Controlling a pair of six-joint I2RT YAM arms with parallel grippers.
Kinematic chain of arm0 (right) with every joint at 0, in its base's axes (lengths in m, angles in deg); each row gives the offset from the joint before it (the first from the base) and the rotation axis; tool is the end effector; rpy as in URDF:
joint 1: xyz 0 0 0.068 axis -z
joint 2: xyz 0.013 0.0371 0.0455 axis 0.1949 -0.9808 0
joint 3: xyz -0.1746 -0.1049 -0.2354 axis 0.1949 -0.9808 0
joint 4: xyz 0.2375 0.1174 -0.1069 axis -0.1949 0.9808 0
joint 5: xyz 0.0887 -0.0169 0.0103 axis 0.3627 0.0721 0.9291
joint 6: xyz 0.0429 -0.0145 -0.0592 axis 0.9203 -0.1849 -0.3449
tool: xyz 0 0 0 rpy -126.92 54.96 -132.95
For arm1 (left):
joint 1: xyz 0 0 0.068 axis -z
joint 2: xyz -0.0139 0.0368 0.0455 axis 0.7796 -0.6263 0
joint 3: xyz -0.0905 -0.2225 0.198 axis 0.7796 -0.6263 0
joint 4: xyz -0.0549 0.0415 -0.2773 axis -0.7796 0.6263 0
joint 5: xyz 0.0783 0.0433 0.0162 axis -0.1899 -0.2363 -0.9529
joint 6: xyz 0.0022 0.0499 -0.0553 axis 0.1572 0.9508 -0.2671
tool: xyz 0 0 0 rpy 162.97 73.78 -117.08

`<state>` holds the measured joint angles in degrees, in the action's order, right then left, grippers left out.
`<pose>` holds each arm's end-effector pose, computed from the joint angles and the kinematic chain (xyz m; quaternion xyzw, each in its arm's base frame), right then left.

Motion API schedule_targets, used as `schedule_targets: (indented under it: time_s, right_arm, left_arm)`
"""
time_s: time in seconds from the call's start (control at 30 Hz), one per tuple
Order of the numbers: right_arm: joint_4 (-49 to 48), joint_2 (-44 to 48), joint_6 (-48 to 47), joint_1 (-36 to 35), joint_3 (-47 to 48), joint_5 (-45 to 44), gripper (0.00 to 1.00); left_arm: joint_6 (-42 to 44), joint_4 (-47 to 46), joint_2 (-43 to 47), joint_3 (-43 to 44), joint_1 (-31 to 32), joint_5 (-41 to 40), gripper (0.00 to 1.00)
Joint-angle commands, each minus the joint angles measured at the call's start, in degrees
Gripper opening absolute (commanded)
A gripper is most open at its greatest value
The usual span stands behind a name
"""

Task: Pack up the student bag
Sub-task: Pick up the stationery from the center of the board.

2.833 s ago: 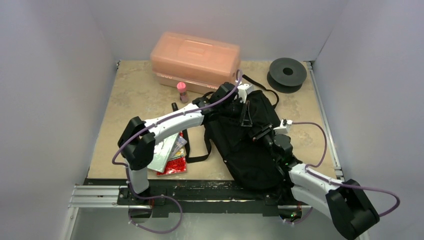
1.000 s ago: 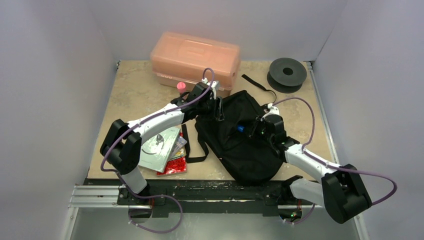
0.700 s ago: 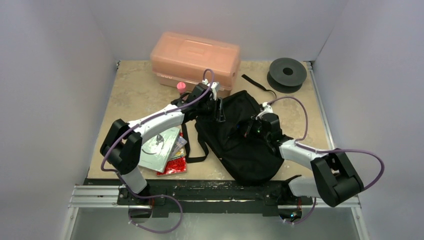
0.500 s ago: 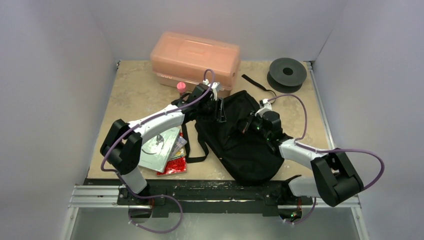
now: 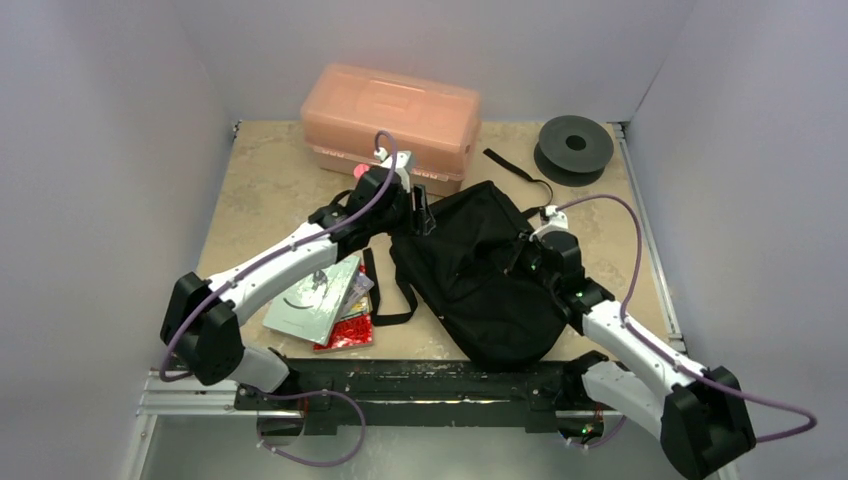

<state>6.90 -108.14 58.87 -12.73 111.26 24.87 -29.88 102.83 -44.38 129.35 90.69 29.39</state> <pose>0.2180 0.1014 0.2175 0.0842 0.8411 0.2973 0.4438 0.2934 -0.2434 0.3104 0.0504 0.8876 -0.2797 0.3625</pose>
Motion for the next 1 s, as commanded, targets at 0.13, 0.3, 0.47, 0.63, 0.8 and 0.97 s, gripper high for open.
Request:
schedule_targets:
  time_s: [0.13,0.3,0.47,0.63,0.8,0.97]
  right_arm:
    - [10.0,8.0,-5.7,0.1,5.7,-5.5,0.26]
    - [8.4,6.7,-6.2,0.0,6.6,-4.2,0.28]
    - [7.2,5.7,-6.4,0.0,6.1,-2.5,0.28]
    - [8.5,7.6,-7.0,0.0,5.7,-3.1,0.28]
    - [8.5,9.1,-7.2,0.0,4.8,-3.3,0.29]
    - [7.8,8.1,-7.1,0.0,5.1,-3.1,0.29]
  left_arm:
    - [-9.1,4.3,4.0,-3.2,-5.4,-20.3,0.61]
    - [-13.3,11.2,-1.2,0.2,-11.2,-28.8,0.72]
    - [-14.1,13.3,-11.6,5.2,-16.4,-25.4,0.72]
    - [-12.3,11.9,-19.2,8.3,-19.4,-21.7,0.72]
    - [-15.5,14.5,-24.2,10.8,-20.8,-18.6,0.65]
    - [-17.1,14.8,-26.5,11.0,-20.8,-15.5,0.49]
